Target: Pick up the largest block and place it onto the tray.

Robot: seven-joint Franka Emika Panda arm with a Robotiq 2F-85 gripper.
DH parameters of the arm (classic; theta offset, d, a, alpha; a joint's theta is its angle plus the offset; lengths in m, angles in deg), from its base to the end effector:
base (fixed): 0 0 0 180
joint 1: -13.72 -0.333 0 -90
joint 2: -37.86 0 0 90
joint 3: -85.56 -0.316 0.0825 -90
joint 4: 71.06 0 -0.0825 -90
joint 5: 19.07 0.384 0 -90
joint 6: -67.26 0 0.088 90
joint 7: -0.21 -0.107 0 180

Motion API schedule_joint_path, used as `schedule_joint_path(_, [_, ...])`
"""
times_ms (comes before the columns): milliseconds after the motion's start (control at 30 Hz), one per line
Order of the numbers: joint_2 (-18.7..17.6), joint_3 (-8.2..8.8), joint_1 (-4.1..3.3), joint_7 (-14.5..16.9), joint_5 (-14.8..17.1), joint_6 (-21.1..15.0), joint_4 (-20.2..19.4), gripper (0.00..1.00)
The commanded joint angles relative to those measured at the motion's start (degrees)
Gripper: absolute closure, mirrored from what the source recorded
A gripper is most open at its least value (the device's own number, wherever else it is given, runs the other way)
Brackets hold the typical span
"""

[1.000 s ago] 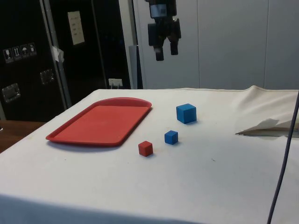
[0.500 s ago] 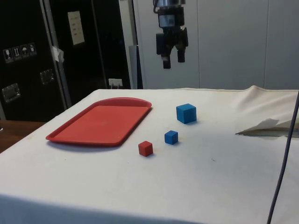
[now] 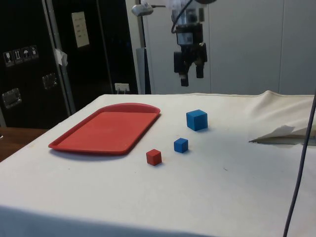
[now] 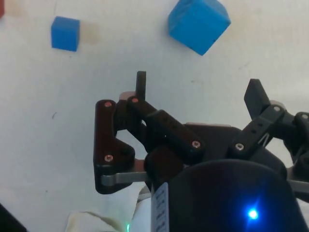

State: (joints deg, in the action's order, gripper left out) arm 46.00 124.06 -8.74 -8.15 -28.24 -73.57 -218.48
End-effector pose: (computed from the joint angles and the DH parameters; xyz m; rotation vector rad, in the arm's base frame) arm 0.4243 -0.1168 0.3023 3.0944 -0.4624 0.0018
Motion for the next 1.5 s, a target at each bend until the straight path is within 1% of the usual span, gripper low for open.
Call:
schedule_joint_path(0, [-0.7,0.11,0.23,-0.9,-0.6,-1.7,-0.5,0.0])
schedule_joint_path(33, [-0.3,0.11,0.0,-0.2,0.0,-0.5,-0.2,0.0])
schedule_joint_path(67, [-1.1,0.17,0.17,-1.1,-0.6,-2.2,-0.7,0.0])
schedule_joint_path(233, [-3.4,0.34,0.0,-3.0,0.1,-5.4,-1.5,0.0])
schedule_joint_path(300, [-4.2,0.34,0.0,-3.7,0.3,-6.4,-1.7,0.0])
schedule_joint_path(333, [-4.1,0.34,-0.06,-3.3,0.1,-5.5,-1.4,0.0])
schedule_joint_path(400, [-5.4,0.34,-0.06,-4.6,0.6,-7.6,-1.9,0.0])
schedule_joint_path(600, [-8.0,0.29,-0.11,-6.6,1.2,-10.3,-2.3,0.0])
schedule_joint_path(633, [-8.0,0.29,-0.11,-6.5,0.8,-9.5,-2.1,0.0])
schedule_joint_path(667, [-8.5,0.29,-0.11,-7.0,1.3,-10.7,-2.3,0.0])
schedule_joint_path(733, [-9.9,0.23,-0.17,-8.1,1.6,-12.0,-2.5,0.0])
schedule_joint_path(900, [-12.0,0.11,-0.23,-10.2,1.8,-14.0,-2.6,0.0])
schedule_joint_path(933, [-12.3,0.23,-0.23,-10.4,1.1,-13.6,-2.4,0.0])
schedule_joint_path(967, [-12.9,0.06,-0.23,-11.1,1.9,-14.8,-2.7,0.0])
schedule_joint_path(1200, [-15.6,-0.17,-0.34,-14.4,2.1,-16.8,-2.8,0.0])
schedule_joint_path(1233, [-16.3,-0.34,-0.34,-15.4,2.2,-17.2,-2.8,0.0])
schedule_joint_path(1267, [-16.3,-0.34,-0.34,-15.4,2.2,-17.2,-2.8,0.0])
schedule_joint_path(1300, [-16.7,-0.06,-0.4,-15.9,1.2,-16.8,-2.5,0.0])
schedule_joint_path(1333, [-16.6,-0.57,-0.23,-16.0,2.5,-17.6,-2.9,0.0])
schedule_joint_path(1467, [-17.4,-1.15,-0.06,-16.4,4.1,-18.2,-3.1,0.0])
